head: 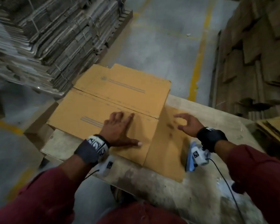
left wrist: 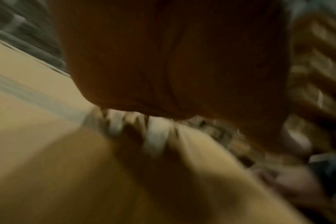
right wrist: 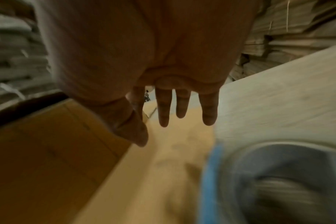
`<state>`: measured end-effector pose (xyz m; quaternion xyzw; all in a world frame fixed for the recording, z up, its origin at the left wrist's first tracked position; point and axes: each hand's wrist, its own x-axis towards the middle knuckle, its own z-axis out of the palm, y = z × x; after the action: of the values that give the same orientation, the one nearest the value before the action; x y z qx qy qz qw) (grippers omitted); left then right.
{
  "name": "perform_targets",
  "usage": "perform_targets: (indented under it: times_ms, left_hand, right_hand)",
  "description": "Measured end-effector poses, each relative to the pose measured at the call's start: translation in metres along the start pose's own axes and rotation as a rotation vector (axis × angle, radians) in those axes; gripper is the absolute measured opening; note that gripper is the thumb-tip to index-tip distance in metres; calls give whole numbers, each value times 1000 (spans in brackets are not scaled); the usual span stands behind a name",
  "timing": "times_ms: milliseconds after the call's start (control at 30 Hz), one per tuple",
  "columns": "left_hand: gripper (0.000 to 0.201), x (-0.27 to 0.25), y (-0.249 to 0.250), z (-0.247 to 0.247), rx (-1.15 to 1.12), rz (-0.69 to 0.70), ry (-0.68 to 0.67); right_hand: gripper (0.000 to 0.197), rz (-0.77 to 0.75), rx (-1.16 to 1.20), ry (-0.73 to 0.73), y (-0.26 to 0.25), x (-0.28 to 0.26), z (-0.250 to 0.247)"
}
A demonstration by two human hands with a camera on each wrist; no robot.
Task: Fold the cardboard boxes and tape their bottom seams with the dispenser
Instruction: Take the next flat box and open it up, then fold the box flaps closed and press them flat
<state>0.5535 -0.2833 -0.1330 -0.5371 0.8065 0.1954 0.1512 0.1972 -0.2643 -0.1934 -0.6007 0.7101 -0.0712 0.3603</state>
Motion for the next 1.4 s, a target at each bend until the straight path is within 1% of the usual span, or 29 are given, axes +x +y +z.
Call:
perform_targets:
  times_ms: [33, 100, 167, 200, 300, 400, 500, 600, 700, 800, 933, 1033, 1100, 1167, 1233, 1267, 1333, 1400]
  left_hand:
    - [132, 10, 10, 9, -10, 76, -69]
    - [129, 26, 24, 29, 11, 131, -150]
    - [129, 33, 34, 41, 37, 113, -157]
    - [131, 34, 37, 44, 35, 96, -126]
    - [136, 34, 46, 47, 20, 61, -17]
    - [137, 33, 55, 47, 27, 48, -6]
    - [137, 36, 69, 48, 19, 35, -4]
    - [131, 40, 89, 50, -24, 48, 1]
    - [126, 42, 120, 53, -65, 72, -10]
    - [128, 44, 162, 57, -100, 151, -33]
    - [134, 40, 221, 55, -238, 254, -72]
    - [138, 37, 238, 48, -268, 284, -111]
    - [136, 36, 228, 37, -236, 297, -95]
    - [131, 34, 204, 21, -206, 298, -15]
    - [125, 36, 169, 4, -157, 269, 128]
    - [123, 38, 148, -3, -120, 238, 178]
    - [124, 41, 102, -7, -46, 156, 197]
    - [124, 39, 50, 2, -4, 67, 161]
  right_hand:
    - [57, 35, -29, -94, 18, -13, 5]
    - [64, 56, -156, -267, 47, -33, 13]
    - [67, 31, -294, -380, 69, -45, 20]
    - [65, 11, -366, -397, 78, -50, 24]
    - [51, -28, -538, -343, 92, -59, 31]
    - [47, 42, -551, -313, 101, -57, 23]
    - [46, 105, -552, -287, 110, -58, -2]
    - [37, 76, -593, -206, 102, -70, -44]
    - [36, 39, -648, -140, 92, -87, -99]
    - [37, 12, -730, -79, 86, -106, -149]
    - [34, 60, -796, 71, 74, -120, -199]
    - [28, 99, -746, 166, 60, -130, -227]
    - [27, 116, -690, 275, 46, -137, -239]
    - [29, 84, -601, 352, 26, -133, -237]
    - [29, 30, -493, 347, -4, -122, -217]
    - [30, -2, -441, 334, -19, -113, -203]
    - [37, -82, -359, 302, -45, -91, -173]
    - [40, -152, -311, 245, -77, -68, -142]
